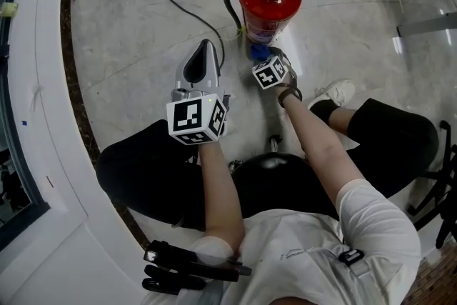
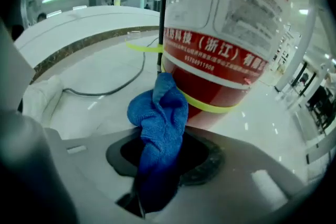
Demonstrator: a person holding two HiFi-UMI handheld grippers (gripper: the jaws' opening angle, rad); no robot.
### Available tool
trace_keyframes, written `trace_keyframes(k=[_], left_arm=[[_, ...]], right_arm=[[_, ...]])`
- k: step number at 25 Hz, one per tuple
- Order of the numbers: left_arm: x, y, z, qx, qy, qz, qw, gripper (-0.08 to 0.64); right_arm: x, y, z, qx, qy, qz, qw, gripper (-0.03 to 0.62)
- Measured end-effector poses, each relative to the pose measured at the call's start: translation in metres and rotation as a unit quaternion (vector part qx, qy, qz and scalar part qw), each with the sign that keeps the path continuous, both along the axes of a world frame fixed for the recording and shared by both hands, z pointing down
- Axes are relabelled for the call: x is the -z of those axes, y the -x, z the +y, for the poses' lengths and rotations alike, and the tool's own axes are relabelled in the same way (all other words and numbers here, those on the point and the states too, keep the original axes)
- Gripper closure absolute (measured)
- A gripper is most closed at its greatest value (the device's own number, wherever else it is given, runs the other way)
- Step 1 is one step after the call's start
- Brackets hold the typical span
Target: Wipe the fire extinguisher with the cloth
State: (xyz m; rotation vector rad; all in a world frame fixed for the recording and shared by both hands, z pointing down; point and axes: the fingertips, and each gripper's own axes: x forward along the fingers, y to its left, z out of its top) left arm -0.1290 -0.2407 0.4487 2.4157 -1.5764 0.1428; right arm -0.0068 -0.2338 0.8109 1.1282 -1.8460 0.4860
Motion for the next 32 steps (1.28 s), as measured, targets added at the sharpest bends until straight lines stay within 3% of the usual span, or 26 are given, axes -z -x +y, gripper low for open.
trace_keyframes(k=[3, 6, 9, 11, 14, 16, 18, 22, 27, 29, 32], left_arm=[[0.006, 0.0, 0.002, 0.001, -0.007, 0.005, 1.0, 0.558], [0.014, -0.002, 0.008, -0.001, -0.015, 0.009, 0.9998, 0.558], [0.024, -0.006, 0.014, -0.006, -0.025, 0.012, 0.9996, 0.558], [0.03, -0.009, 0.018, -0.01, -0.031, 0.014, 0.9994, 0.558], [0.037, -0.013, 0.021, -0.015, -0.038, 0.018, 0.999, 0.558], [0.039, -0.015, 0.022, -0.018, -0.042, 0.019, 0.9988, 0.558], [0.041, -0.017, 0.023, -0.02, -0.043, 0.02, 0.9987, 0.558], [0.041, -0.015, 0.022, -0.016, -0.044, 0.019, 0.9987, 0.558], [0.038, -0.013, 0.021, -0.016, -0.039, 0.025, 0.9988, 0.558], [0.034, -0.012, 0.02, -0.017, -0.035, 0.027, 0.9989, 0.558], [0.025, -0.012, 0.017, -0.017, -0.027, 0.03, 0.9991, 0.558]], right_arm=[[0.036, 0.004, 0.019, -0.013, -0.007, -0.067, 0.998, 0.446], [0.083, 0.003, 0.041, -0.054, -0.029, -0.134, 0.989, 0.446], [0.158, 0.002, 0.039, -0.051, -0.107, -0.172, 0.978, 0.446], [0.222, 0.002, 0.031, -0.022, -0.189, -0.182, 0.965, 0.448], [0.312, 0.001, 0.019, 0.008, -0.292, -0.199, 0.936, 0.448], [0.362, 0.003, 0.015, 0.024, -0.338, -0.21, 0.917, 0.448], [0.396, 0.006, 0.009, 0.034, -0.36, -0.214, 0.907, 0.448], [0.412, 0.004, -0.016, 0.016, -0.347, -0.207, 0.914, 0.446], [0.366, 0.01, 0.003, 0.049, -0.316, -0.207, 0.925, 0.448], [0.324, 0.012, 0.019, 0.056, -0.28, -0.196, 0.938, 0.451], [0.238, 0.008, 0.031, 0.054, -0.2, -0.152, 0.966, 0.451]])
